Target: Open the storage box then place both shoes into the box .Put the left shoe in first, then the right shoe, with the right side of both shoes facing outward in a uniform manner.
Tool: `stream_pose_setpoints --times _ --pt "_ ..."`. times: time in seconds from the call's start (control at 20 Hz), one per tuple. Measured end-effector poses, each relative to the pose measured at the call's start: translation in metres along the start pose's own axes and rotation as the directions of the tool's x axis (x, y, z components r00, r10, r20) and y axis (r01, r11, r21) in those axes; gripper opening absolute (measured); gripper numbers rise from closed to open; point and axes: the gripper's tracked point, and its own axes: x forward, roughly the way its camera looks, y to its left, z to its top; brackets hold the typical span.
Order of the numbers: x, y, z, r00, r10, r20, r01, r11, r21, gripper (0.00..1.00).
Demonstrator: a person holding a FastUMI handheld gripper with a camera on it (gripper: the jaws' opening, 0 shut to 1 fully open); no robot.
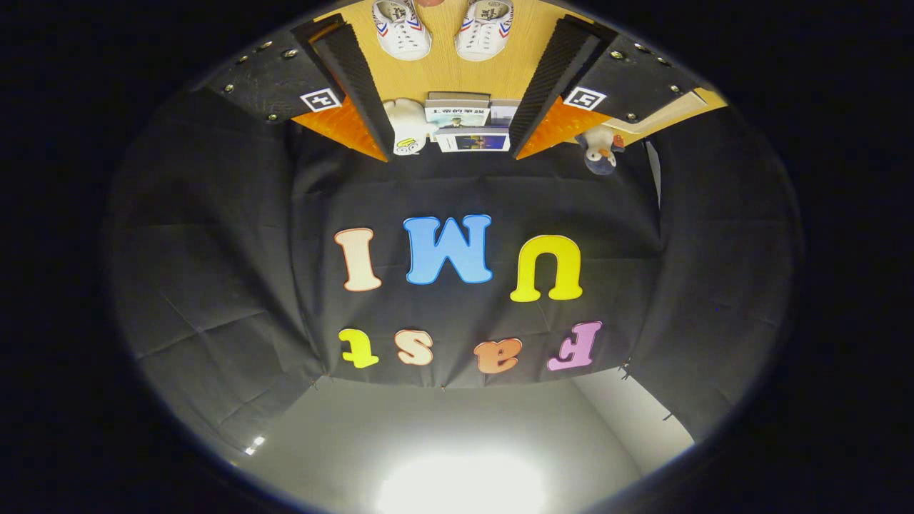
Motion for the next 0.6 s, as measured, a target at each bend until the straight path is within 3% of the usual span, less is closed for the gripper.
stream_pose_setpoints --times 0.25,0.6 --pt "0.003 0.010 -0.012 0.998 0.041 -0.041 -0.039 0.997 0.060 0.98" --pt "0.002 0.055 -0.057 0.954 0.223 -0.199 -0.171 0.953 0.250 0.98"
